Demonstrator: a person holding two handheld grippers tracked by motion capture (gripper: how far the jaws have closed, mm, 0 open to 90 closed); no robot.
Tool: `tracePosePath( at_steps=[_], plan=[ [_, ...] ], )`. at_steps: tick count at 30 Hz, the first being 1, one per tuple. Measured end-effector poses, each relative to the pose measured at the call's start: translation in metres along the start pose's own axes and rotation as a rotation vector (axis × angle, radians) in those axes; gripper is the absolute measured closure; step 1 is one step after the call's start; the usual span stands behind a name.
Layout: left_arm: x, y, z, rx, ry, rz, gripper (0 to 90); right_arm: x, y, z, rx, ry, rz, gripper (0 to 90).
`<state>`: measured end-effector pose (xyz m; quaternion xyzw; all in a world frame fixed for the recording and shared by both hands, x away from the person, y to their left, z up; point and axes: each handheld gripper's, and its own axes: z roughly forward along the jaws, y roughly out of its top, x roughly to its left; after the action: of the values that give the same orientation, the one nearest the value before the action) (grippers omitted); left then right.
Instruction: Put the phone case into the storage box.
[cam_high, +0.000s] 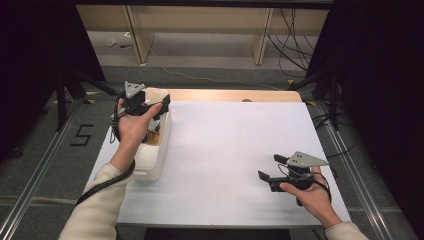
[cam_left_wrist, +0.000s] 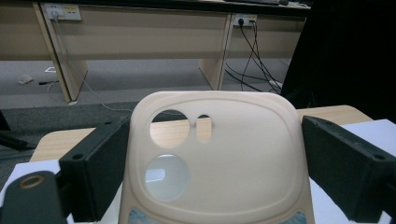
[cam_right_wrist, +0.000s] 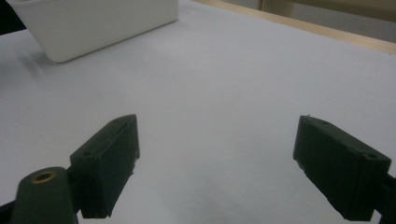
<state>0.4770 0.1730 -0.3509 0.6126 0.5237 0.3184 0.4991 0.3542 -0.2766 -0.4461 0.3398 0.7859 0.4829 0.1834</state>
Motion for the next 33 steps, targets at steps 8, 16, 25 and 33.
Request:
tracePosePath(
  at_steps=[8,16,25,33],
  plan=[
    [0.0027,-0.0010,0.0009,0.001,0.004,0.000,10.7,-0.0001,0.0000,0.0000,-0.001,0.000,0.000,15.2],
    [0.0036,-0.0017,0.0020,-0.002,0.004,0.001,10.7,-0.0001,0.0000,-0.0001,0.000,0.000,0.000,15.2],
    [0.0057,-0.0036,0.0044,-0.002,0.000,0.009,10.7,-0.0001,0.0000,0.0001,0.000,0.001,-0.001,15.3],
    [0.0076,-0.0049,0.0067,0.000,0.000,0.019,10.6,-0.0002,-0.0002,0.0005,0.002,0.001,-0.002,15.3]
  ],
)
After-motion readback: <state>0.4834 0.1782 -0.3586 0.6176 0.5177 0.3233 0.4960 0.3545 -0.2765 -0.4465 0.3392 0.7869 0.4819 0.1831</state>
